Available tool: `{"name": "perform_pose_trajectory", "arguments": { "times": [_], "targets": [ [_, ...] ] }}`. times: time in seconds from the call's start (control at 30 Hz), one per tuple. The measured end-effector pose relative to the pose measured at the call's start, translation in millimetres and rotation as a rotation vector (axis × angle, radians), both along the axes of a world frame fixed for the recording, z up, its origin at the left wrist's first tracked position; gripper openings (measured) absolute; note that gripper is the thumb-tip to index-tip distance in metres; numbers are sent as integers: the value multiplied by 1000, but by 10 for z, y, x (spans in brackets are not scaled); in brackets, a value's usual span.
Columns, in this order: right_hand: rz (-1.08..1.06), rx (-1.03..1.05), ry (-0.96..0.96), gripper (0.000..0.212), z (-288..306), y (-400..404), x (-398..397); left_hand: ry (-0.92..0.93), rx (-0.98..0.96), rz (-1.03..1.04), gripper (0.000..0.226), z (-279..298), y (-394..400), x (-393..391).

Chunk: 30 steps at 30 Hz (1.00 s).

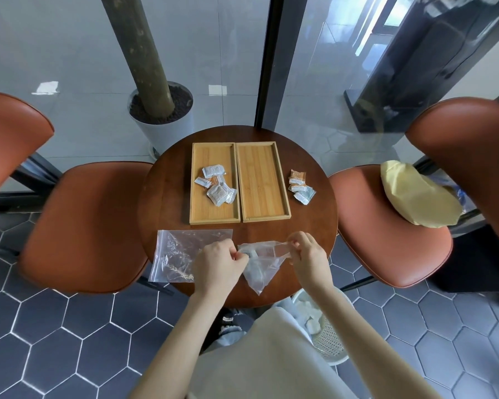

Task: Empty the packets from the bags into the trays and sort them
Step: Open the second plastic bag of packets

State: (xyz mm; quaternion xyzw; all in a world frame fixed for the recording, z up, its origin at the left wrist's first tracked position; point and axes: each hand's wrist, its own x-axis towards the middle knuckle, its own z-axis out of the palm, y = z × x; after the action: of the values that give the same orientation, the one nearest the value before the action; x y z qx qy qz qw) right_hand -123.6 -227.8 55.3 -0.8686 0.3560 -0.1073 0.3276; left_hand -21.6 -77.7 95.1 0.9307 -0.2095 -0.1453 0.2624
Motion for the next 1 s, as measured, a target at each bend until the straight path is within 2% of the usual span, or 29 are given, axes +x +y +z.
{"name": "perform_pose_trajectory", "arguments": {
  "times": [0.1, 0.2, 0.27, 0.4, 0.53, 0.6, 0.7, 0.77, 0.83, 1.0],
  "targets": [
    [94, -25, -26, 12, 87, -24, -13, 5, -40, 26, 16, 5, -18, 39],
    [78, 15, -94, 14, 159, 12, 30, 146, -60, 45, 21, -6, -63, 25],
    [93, 34, -117, 14, 188, 71, 72, 262, -9, 36, 27, -11, -115, 1],
    [157, 54, -86, 20, 226, 162, 102, 269, 127, -48, 28, -21, -176, -20],
    [20, -27, -60, 22, 189, 24, 31, 318, 66, 23, 21, 9, -148, 82],
    [-74, 157, -42, 21, 180, -67, -10, 387, 7, 30, 17, 61, -167, 108],
    [-231, 663, -86, 14, 174, -135, -55, 501, -51, 15, 16, 156, -232, 89],
    [-374, 950, -139, 18, 66, -155, -95, 527, -84, -13, 16, 213, -275, 81],
    [-469, 1113, -170, 27, -54, -143, -142, 540, -114, -36, 13, 294, -302, 96],
    [-497, 1355, -219, 27, -214, 9, -121, 622, -206, -130, 8, 630, -351, 172]
  ]
}}
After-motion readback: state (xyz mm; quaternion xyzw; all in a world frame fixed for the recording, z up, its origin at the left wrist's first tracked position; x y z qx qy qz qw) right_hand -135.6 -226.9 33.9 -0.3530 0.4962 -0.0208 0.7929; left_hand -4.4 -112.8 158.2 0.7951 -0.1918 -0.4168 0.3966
